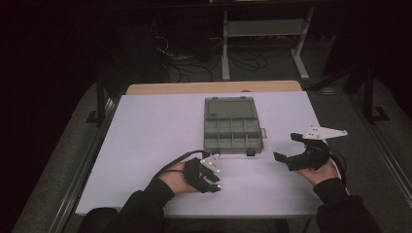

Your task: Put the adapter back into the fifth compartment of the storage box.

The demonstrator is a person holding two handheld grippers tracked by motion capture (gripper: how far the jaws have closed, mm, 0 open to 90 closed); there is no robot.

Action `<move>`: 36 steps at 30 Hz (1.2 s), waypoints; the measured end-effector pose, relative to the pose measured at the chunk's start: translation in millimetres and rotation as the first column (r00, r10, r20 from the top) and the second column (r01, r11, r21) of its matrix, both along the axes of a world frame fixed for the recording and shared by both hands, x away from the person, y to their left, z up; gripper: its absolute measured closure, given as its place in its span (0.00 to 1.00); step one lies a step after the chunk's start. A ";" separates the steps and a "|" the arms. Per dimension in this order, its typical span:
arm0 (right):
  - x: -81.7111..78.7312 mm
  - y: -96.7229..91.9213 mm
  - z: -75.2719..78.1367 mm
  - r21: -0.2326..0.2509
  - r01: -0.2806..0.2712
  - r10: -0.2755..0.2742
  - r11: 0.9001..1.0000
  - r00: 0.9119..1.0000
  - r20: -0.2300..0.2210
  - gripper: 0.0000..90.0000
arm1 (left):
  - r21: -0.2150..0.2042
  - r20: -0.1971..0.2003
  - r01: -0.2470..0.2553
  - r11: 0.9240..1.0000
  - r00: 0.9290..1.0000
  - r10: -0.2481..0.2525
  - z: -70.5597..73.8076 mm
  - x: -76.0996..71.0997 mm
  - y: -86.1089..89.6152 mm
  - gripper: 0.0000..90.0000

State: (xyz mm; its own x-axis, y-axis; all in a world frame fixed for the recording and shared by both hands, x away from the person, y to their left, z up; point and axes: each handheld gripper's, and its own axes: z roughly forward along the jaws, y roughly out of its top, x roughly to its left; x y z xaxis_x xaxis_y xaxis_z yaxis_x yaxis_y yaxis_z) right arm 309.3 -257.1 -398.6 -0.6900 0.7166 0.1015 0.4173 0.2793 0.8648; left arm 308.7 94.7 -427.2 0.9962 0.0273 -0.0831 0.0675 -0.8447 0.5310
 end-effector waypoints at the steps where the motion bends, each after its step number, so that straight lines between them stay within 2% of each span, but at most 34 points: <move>1: 0.0 0.0 0.0 0.000 -0.001 0.001 1.000 1.000 0.000 0.00 | 0.000 0.000 0.000 1.000 1.000 0.000 0.0 0.0 0.0 0.73; 8: -0.1 0.1 0.2 -0.001 0.001 -0.001 1.000 1.000 0.001 0.00 | 0.014 -0.007 -0.006 1.000 1.000 0.006 -2.2 1.6 -1.0 0.84; 12: -0.2 0.0 0.3 0.000 0.001 -0.001 1.000 1.000 0.002 0.00 | 0.015 -0.011 -0.009 1.000 1.000 0.009 -2.2 2.4 -1.2 0.84; 14: -0.5 0.0 0.5 0.001 0.002 -0.002 1.000 1.000 0.002 0.00 | 0.013 0.001 -0.014 1.000 1.000 0.014 -2.1 3.0 -0.9 0.84; 21: -0.9 -0.1 0.8 0.002 0.004 -0.004 1.000 1.000 0.002 0.00 | 0.003 -0.007 -0.016 1.000 1.000 0.016 1.9 5.0 1.5 0.85; 27: -1.1 -0.1 0.9 0.002 0.003 -0.003 1.000 1.000 0.002 0.00 | -0.019 0.000 -0.023 1.000 1.000 0.023 11.9 8.7 5.6 0.85; 32: -1.2 -0.1 0.9 0.002 0.003 -0.003 1.000 1.000 0.001 0.00 | -0.029 -0.010 -0.033 0.999 0.999 0.033 15.7 11.1 6.9 0.85; 36: -1.2 0.0 0.8 0.002 0.003 -0.003 1.000 1.000 0.002 0.00 | -0.041 0.001 -0.038 0.998 0.999 0.038 23.9 14.7 9.6 0.85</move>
